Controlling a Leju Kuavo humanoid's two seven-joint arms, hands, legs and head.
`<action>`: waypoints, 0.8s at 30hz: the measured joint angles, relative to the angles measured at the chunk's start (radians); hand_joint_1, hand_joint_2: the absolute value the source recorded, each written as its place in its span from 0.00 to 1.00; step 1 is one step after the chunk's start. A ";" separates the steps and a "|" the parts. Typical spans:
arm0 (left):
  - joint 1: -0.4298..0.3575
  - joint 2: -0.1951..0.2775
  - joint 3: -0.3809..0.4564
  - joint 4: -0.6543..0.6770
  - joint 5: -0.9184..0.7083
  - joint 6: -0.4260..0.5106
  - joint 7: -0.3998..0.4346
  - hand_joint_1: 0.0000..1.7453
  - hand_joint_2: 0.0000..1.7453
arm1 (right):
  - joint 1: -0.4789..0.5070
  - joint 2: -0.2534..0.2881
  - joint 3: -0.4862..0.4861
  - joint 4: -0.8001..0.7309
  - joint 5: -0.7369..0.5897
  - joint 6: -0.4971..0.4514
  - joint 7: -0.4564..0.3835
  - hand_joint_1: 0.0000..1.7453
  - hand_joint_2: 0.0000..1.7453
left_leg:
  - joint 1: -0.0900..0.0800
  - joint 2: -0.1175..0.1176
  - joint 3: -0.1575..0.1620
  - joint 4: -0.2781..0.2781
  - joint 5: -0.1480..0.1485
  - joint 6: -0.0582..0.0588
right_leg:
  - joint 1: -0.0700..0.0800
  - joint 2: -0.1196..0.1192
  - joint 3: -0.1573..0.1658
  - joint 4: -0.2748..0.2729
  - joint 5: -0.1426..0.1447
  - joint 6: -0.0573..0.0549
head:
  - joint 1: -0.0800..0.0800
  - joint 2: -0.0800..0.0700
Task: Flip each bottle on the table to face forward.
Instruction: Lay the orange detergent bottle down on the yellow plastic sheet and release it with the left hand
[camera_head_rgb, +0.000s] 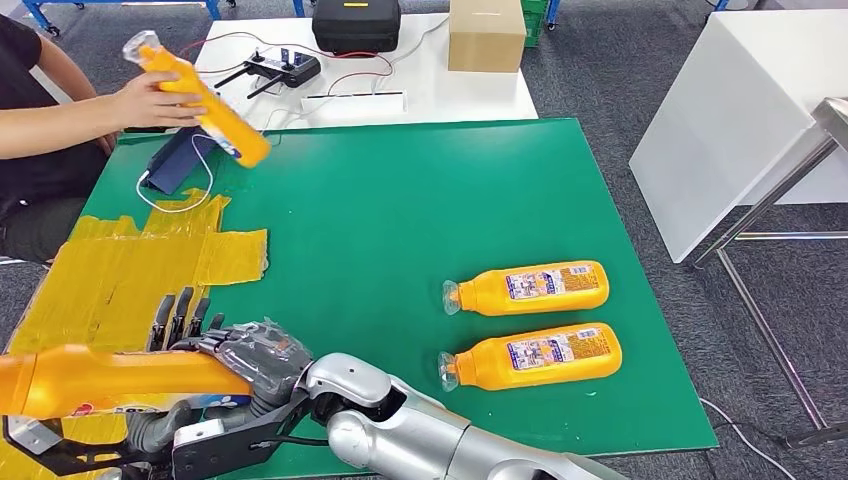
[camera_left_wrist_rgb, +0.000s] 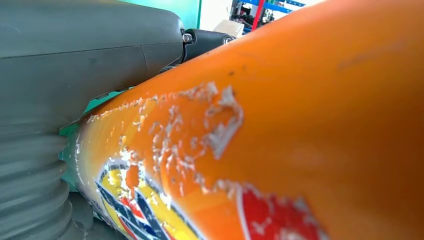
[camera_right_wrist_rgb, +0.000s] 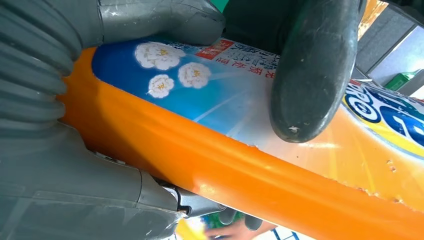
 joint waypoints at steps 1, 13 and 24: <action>0.000 0.000 0.000 0.000 0.000 0.000 0.000 0.00 1.00 | 0.000 0.000 0.000 0.000 0.000 0.000 0.000 0.98 1.00 | 0.000 0.000 0.000 0.000 0.000 0.000 | 0.000 0.000 0.000 0.000 0.000 0.000 | 0.000 0.000; 0.015 -0.007 0.010 -0.012 -0.019 0.009 -0.018 1.00 1.00 | 0.002 0.000 0.008 0.000 0.022 0.006 -0.008 0.96 1.00 | 0.000 0.000 0.000 0.000 0.000 0.000 | 0.000 0.000 0.000 0.000 0.000 0.000 | 0.000 0.000; 0.013 -0.024 0.033 -0.019 -0.072 0.016 -0.055 1.00 1.00 | 0.005 0.000 -0.001 0.008 0.033 0.006 -0.011 0.97 1.00 | 0.000 0.000 0.000 0.000 0.000 0.000 | 0.000 0.000 -0.001 0.000 0.000 0.000 | 0.000 0.000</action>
